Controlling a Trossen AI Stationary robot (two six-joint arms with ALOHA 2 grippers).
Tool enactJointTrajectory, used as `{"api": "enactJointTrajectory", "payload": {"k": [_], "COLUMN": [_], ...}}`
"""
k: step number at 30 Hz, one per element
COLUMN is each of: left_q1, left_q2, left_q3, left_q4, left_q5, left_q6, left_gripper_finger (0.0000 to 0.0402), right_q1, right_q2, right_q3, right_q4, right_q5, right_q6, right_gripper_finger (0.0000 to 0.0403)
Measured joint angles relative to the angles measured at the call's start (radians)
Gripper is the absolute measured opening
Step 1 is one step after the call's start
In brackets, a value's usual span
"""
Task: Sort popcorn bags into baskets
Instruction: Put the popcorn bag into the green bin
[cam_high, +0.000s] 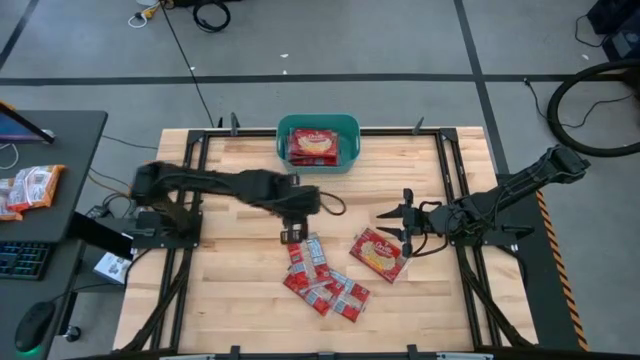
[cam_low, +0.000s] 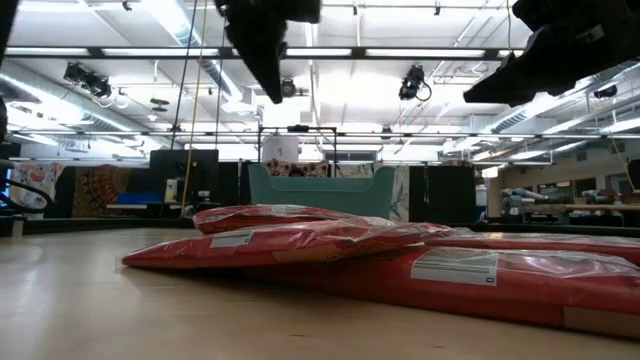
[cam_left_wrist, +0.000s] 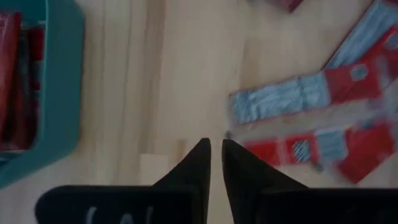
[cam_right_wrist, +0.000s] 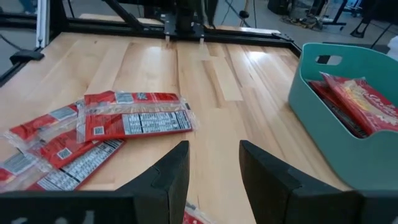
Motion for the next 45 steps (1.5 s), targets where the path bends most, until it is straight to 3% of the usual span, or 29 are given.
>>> {"api": "enactJointTrajectory", "payload": {"k": [5, 11, 21, 25, 28, 32, 38, 45], "left_q1": [-0.075, -0.217, -0.408, -0.452, -0.482, -0.511, -0.514, -0.495], "left_q2": [-0.093, -0.062, 0.06, 0.089, 0.101, 0.133, 0.191, 0.216], "left_q3": [-0.236, -0.372, -0.389, -0.389, -0.389, -0.39, -0.39, -0.388], "left_q4": [0.268, 0.459, 0.584, 0.533, 0.526, 0.534, 0.542, 0.566], "left_q5": [0.042, 0.029, -0.106, -0.112, -0.204, -0.339, -0.383, -0.4], "left_q6": [-0.068, -0.088, -0.157, -0.085, -0.001, 0.133, 0.279, 0.284], "left_gripper_finger": [0.0044, 0.0064, 0.0168, 0.0215, 0.0234, 0.0236, 0.0224, 0.0201], "right_q1": [-0.001, -0.015, -0.038, -0.043, -0.044, -0.044, -0.044, -0.044], "right_q2": [0.002, 0.002, 0.002, 0.002, 0.002, 0.002, 0.002, 0.002], "right_q3": [0.0, 0.0, 0.0, 0.0, 0.0, 0.0, 0.0, 0.0], "right_q4": [0.01, 0.027, 0.038, 0.038, 0.04, 0.046, 0.046, 0.046], "right_q5": [0.001, 0.003, 0.003, 0.003, 0.003, 0.003, 0.003, 0.003], "right_q6": [0.013, 0.005, -0.003, -0.005, -0.021, -0.022, -0.022, -0.022], "right_gripper_finger": [0.0145, 0.0145, 0.0145, 0.0145, 0.0145, 0.0145, 0.0145, 0.0145]}}
